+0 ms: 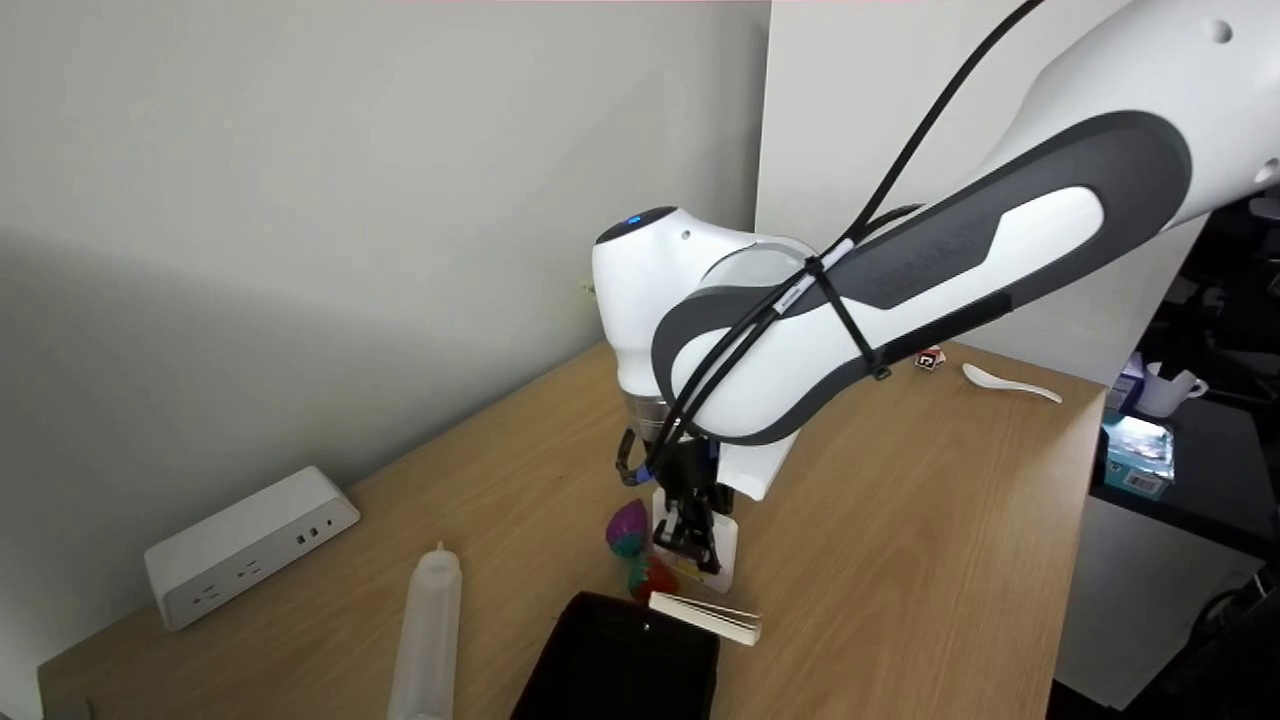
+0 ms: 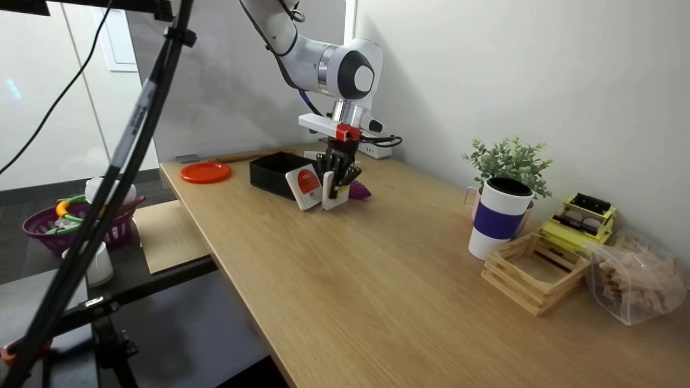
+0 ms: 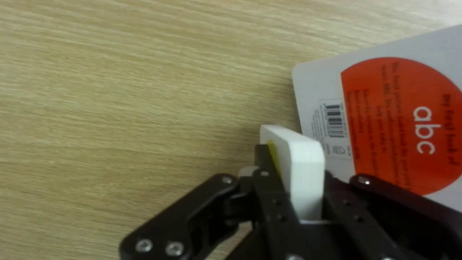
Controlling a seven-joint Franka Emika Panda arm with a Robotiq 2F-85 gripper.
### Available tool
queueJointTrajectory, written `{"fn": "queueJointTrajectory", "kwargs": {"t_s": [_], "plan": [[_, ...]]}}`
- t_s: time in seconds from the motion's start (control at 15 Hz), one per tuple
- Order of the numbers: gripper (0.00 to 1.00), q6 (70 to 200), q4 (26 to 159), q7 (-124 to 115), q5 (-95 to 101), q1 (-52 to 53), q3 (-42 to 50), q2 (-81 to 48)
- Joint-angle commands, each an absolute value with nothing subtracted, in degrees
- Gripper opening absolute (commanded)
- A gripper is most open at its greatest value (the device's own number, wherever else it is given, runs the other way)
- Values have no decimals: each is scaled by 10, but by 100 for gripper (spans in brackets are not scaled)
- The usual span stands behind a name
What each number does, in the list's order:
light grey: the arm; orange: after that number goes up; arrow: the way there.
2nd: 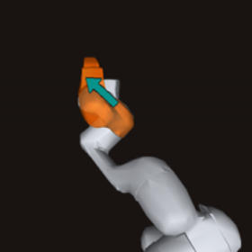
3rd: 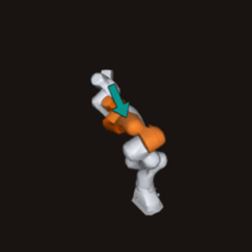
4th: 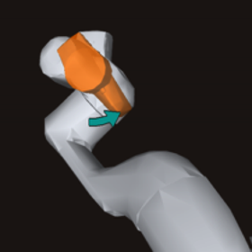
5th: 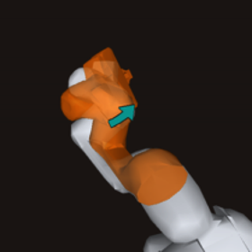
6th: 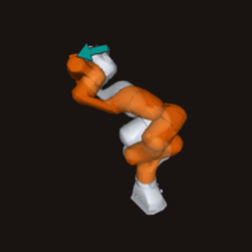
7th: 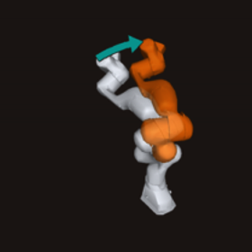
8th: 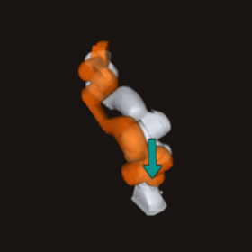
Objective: Put the yellow-white book and the red fruit plush toy in the black box
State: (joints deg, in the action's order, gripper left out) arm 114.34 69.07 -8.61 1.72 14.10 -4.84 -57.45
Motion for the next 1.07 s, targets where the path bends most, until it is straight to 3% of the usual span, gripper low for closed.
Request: {"fn": "queueJointTrajectory", "kwargs": {"t_s": [0.0,1.0], "plan": [[4,1140,683,-118,27,156,-31,-573],[4,1199,767,-282,148,247,28,-466]]}}
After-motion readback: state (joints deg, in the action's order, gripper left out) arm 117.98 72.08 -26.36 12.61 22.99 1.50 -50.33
